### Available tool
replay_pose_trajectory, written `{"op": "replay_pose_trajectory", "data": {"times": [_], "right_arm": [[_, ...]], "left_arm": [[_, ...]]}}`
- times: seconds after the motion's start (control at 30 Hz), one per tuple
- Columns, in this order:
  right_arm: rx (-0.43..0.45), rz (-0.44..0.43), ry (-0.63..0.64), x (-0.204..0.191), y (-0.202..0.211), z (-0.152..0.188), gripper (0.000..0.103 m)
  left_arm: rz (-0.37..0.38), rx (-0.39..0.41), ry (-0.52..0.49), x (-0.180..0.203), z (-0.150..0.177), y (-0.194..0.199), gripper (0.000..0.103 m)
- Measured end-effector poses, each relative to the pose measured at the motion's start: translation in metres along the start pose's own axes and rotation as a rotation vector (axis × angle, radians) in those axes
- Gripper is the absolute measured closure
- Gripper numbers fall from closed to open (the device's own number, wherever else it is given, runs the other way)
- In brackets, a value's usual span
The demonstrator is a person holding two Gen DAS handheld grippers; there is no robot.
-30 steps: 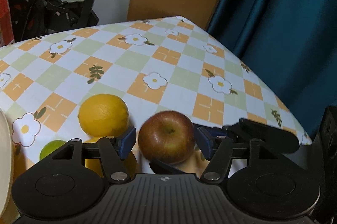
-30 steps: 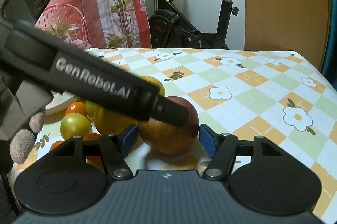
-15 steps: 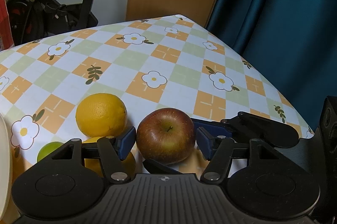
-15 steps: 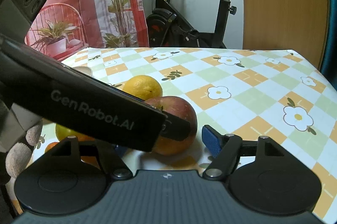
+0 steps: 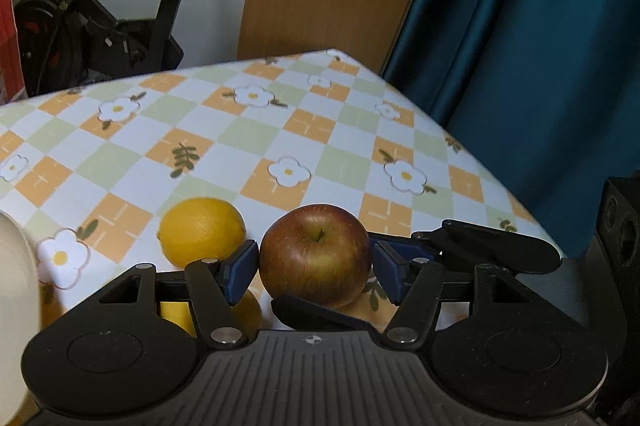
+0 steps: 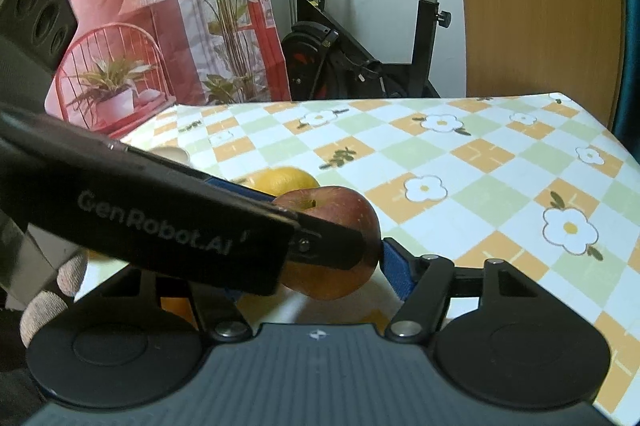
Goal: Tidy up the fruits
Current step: 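Carry the red apple onto the beige plate and open both grippers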
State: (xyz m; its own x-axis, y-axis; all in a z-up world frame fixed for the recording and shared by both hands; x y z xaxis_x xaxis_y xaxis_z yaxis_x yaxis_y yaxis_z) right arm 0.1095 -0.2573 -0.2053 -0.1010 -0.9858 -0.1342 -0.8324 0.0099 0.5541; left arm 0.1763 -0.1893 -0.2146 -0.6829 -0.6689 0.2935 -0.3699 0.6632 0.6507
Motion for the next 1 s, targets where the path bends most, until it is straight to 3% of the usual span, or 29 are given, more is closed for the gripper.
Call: {"op": "replay_pose_trajectory", "data": {"times": [0.23, 0.47, 0.8, 1.0], "right_arm": [[0.005, -0.028, 0.025, -0.031, 0.009, -0.03, 0.035], [-0.022, -0.108, 0.099, -0.087, -0.004, -0.061, 0.035], [-0.045, -0.203, 0.293, -0.188, -0.076, -0.087, 0.035], [-0.098, -0.234, 0.279, -0.215, -0.127, -0.088, 0.035]], "left_arm": [[-0.013, 0.059, 0.037, -0.018, -0.007, 0.037, 0.038], [-0.043, 0.124, 0.143, -0.068, -0.008, 0.083, 0.038], [-0.128, 0.148, 0.269, -0.17, -0.007, 0.108, 0.037], [-0.158, 0.12, 0.321, -0.215, -0.008, 0.102, 0.037]]}}
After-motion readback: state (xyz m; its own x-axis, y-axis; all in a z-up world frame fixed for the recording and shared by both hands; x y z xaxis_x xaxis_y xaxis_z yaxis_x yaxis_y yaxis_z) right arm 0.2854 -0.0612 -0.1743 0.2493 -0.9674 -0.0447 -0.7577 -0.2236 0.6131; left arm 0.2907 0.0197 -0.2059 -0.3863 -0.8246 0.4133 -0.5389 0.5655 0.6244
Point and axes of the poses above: each gripper's, at about its wrist camera, not at the fingertips, and y roughly against the way its jaws point, x to its right, z to its underside, the point moved 7 cm from there along -y, roughly the way its jaws point, and after that the axes turned 6 degrees about z, right-handed, at the moved point
